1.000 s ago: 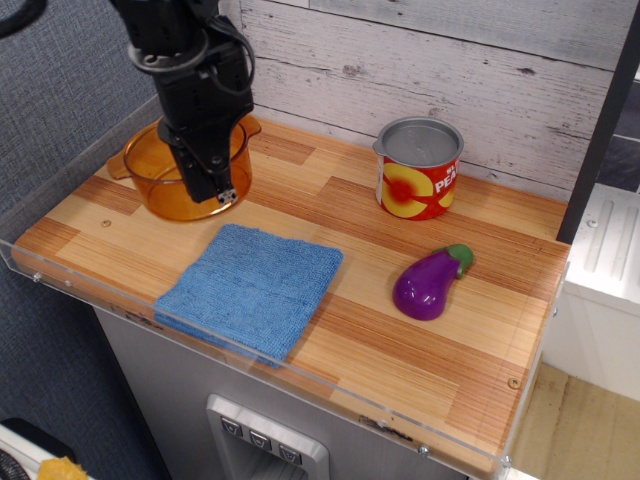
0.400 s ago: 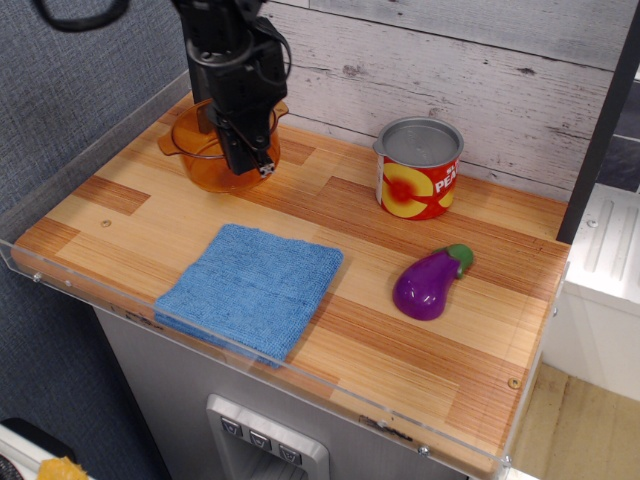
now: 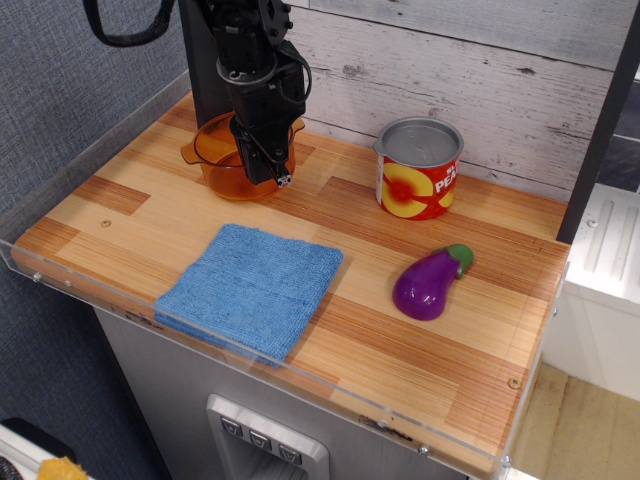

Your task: PICK UP THE BOWL PUT ON THE ANOTHER SIDE THE TABLE

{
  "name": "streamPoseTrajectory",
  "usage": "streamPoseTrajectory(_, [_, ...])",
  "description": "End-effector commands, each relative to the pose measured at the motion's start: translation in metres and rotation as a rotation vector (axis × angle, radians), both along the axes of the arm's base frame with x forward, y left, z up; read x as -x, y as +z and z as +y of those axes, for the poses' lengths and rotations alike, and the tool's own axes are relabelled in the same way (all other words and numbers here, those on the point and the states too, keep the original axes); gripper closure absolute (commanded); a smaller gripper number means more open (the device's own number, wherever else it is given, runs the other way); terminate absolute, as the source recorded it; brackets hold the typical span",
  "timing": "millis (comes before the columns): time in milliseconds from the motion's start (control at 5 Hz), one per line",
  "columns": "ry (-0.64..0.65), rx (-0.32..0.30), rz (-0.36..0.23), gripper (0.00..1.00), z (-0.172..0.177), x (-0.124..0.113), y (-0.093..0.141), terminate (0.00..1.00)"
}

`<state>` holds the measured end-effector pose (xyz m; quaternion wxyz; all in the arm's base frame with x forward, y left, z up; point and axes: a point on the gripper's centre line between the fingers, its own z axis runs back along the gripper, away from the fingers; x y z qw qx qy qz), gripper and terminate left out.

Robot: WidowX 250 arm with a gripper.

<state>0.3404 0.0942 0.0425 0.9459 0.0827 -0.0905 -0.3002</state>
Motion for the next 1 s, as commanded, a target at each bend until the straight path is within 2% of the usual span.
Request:
streamPoseTrajectory(0, [0.046, -0.006, -0.056, 0.00, 0.011, -0.003, 0.015, 0.00])
streamPoseTrajectory(400, [0.094, -0.007, -0.083, 0.00, 0.008, 0.001, 0.034, 0.00])
streamPoseTrajectory(800, [0.217, 0.098, -0.095, 0.00, -0.018, 0.010, 0.066, 0.00])
